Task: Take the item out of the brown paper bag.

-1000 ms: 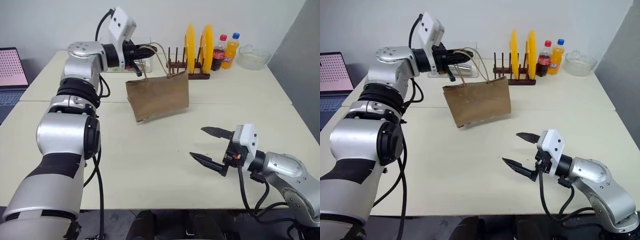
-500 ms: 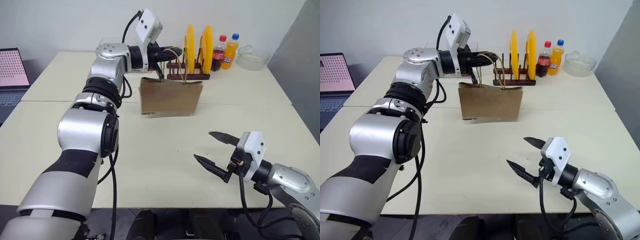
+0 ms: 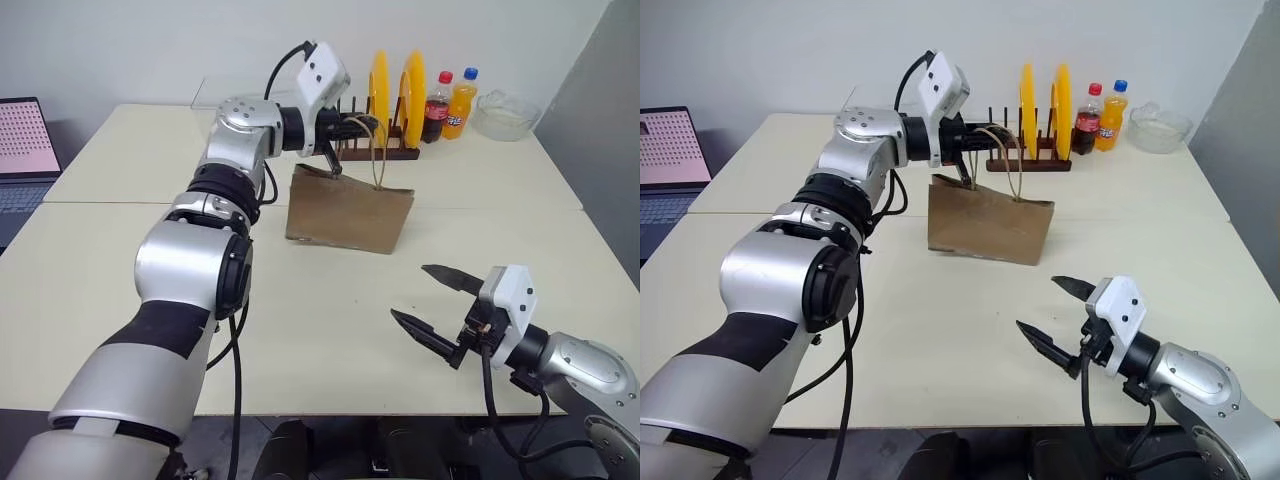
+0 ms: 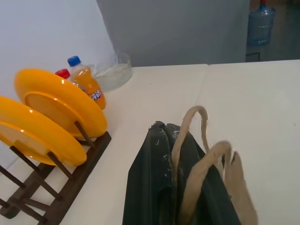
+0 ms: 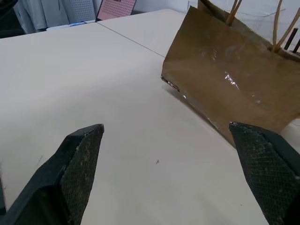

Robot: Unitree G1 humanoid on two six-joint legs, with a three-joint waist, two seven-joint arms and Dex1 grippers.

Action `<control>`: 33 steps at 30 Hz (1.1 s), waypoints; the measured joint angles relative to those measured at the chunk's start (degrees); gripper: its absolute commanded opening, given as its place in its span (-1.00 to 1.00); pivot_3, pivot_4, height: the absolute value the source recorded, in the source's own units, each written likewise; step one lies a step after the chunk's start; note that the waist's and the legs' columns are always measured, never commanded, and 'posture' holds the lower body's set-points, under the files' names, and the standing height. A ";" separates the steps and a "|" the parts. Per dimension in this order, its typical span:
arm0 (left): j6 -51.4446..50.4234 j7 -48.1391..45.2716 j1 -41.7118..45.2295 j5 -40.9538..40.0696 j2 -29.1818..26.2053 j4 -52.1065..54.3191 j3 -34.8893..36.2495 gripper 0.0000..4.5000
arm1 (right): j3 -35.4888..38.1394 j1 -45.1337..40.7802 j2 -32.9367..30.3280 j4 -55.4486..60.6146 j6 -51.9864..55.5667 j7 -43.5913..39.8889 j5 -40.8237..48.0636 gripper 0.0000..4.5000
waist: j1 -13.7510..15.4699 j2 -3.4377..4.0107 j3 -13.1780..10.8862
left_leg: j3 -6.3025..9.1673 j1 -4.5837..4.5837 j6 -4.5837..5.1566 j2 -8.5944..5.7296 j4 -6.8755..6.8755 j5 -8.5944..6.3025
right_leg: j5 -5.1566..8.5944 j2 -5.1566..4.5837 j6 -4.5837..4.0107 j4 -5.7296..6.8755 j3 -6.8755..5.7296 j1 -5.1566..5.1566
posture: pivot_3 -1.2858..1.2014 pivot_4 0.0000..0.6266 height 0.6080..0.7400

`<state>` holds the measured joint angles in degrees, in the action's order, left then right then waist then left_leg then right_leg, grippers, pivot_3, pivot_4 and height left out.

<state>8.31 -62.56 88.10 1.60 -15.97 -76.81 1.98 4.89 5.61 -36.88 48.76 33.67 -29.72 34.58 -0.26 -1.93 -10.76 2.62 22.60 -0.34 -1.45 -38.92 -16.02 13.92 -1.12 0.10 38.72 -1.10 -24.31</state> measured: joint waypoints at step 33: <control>4.54 -2.06 -2.37 8.32 -6.23 0.21 -4.57 0.71 | -0.40 -5.04 0.61 -1.82 1.23 3.12 -0.50 1.00 | -0.14 0.00 0.00 | -0.18 -0.17 0.00 0.00 -0.01 0.00 | 0.00 0.01 -0.01 0.19 0.17 0.01 | 0.03 -0.52 1.00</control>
<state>12.85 -64.63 85.73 9.92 -22.20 -76.59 -2.59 4.49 0.57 -36.27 46.94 34.90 -26.60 34.09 -0.40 -1.92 -10.76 2.44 22.42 -0.34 -1.44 -38.94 -16.02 13.91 -1.10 0.09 38.91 -0.93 -24.31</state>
